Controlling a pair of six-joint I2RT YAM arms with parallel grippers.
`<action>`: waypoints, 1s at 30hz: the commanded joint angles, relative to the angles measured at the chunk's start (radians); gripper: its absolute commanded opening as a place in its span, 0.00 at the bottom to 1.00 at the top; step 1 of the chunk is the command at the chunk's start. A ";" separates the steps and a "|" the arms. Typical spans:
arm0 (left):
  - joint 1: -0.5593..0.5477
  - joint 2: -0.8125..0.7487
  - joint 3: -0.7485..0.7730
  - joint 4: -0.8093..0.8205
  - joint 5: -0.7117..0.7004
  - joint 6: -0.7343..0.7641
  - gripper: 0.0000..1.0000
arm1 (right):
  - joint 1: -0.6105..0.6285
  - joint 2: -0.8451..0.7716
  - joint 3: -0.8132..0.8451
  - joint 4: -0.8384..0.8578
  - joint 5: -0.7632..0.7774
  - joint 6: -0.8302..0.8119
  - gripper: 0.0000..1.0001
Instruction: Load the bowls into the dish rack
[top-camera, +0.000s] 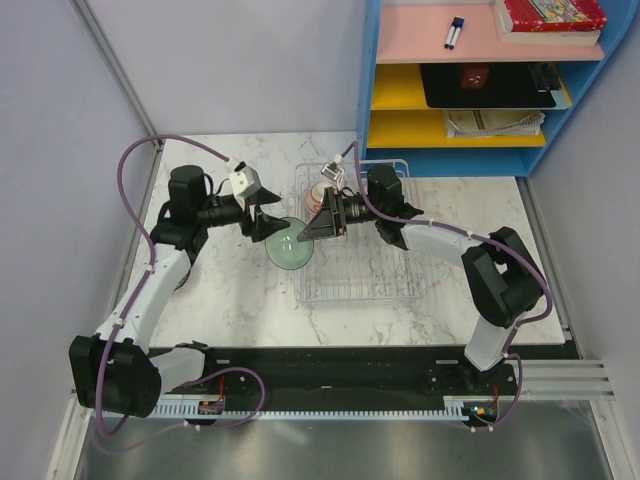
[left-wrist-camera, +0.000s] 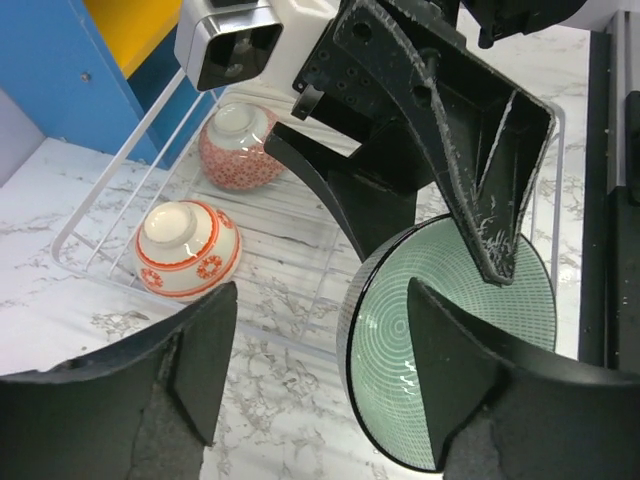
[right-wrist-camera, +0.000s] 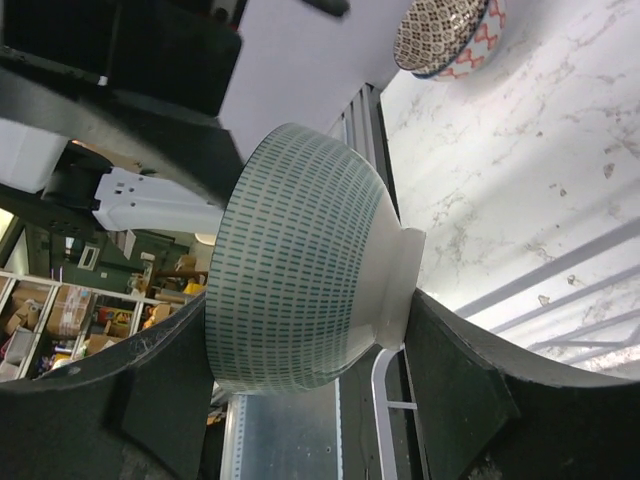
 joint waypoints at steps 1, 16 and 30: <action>0.000 -0.019 0.007 0.050 -0.002 -0.027 0.80 | -0.002 -0.027 0.038 -0.072 0.018 -0.114 0.00; 0.334 -0.041 -0.016 -0.097 0.180 -0.008 0.97 | -0.085 -0.132 0.238 -0.689 0.420 -0.625 0.00; 0.438 -0.180 -0.184 -0.179 0.050 0.062 0.98 | -0.021 -0.073 0.458 -1.064 1.072 -1.098 0.00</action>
